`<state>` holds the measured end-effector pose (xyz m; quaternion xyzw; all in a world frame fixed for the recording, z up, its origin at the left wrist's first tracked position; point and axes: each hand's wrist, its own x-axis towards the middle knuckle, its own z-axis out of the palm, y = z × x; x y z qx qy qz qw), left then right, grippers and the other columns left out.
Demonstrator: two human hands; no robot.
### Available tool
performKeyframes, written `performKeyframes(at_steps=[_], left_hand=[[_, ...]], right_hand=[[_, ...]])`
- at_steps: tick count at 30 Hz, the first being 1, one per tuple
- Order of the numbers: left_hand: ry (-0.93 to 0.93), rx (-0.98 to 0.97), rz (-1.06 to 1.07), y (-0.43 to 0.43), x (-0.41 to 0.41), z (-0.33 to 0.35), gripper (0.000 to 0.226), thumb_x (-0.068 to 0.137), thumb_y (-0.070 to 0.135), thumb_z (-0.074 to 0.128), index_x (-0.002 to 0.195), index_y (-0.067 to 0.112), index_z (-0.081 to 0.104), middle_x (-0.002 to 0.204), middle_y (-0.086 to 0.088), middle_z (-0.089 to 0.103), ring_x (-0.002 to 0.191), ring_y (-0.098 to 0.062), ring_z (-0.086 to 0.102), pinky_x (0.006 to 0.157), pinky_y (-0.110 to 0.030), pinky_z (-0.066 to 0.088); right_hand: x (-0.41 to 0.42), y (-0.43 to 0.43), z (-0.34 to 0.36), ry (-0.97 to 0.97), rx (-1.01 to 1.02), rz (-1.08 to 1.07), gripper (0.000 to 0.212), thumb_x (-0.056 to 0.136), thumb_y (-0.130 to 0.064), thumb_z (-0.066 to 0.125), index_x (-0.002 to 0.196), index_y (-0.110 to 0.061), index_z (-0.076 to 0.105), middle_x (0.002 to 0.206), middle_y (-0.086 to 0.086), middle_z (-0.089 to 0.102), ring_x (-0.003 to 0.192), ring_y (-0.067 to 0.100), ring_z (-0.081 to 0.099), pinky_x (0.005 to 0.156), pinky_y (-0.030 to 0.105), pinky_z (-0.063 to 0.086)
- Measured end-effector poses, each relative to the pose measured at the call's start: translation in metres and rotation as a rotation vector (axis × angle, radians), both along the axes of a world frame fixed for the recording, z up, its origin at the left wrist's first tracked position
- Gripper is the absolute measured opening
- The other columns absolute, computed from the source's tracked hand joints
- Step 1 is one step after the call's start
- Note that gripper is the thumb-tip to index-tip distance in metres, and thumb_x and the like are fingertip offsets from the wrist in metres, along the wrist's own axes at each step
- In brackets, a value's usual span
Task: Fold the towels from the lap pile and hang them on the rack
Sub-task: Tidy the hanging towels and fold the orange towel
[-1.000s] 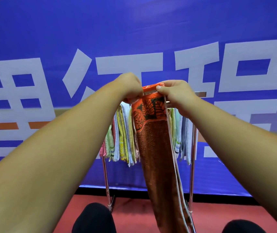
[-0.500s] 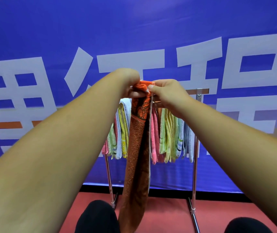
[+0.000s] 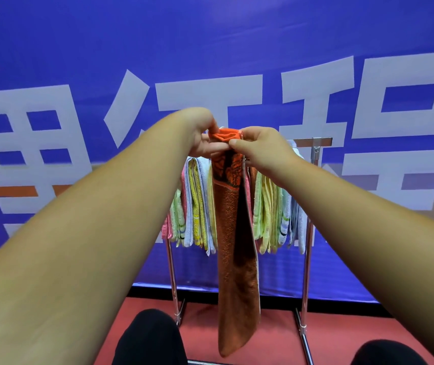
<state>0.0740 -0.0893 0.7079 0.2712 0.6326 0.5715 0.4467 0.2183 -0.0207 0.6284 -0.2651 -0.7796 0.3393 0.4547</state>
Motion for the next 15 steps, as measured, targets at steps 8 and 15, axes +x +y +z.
performKeyframes(at_steps=[8,15], left_hand=[[-0.075,0.119,-0.111,0.000,-0.018,-0.002,0.037,0.094,0.001,0.039,0.121,-0.017,0.056,0.121,-0.028,0.069,0.104,-0.047,0.073,0.088,-0.040,0.066],[0.412,0.128,-0.178,0.006,-0.039,-0.044,0.027,0.086,0.020,0.079,0.111,0.018,0.070,0.110,-0.003,0.068,0.087,-0.018,0.068,0.072,-0.029,0.062]], right_hand=[[-0.010,0.026,0.000,0.108,-0.106,-0.009,0.019,0.097,-0.035,0.065,0.094,-0.023,0.080,0.076,-0.006,0.077,0.076,0.019,0.072,0.090,0.061,0.061],[-0.009,0.033,0.012,0.257,-0.254,0.066,0.024,0.107,-0.023,0.060,0.115,-0.006,0.075,0.096,0.017,0.075,0.082,0.025,0.068,0.069,0.035,0.057]])
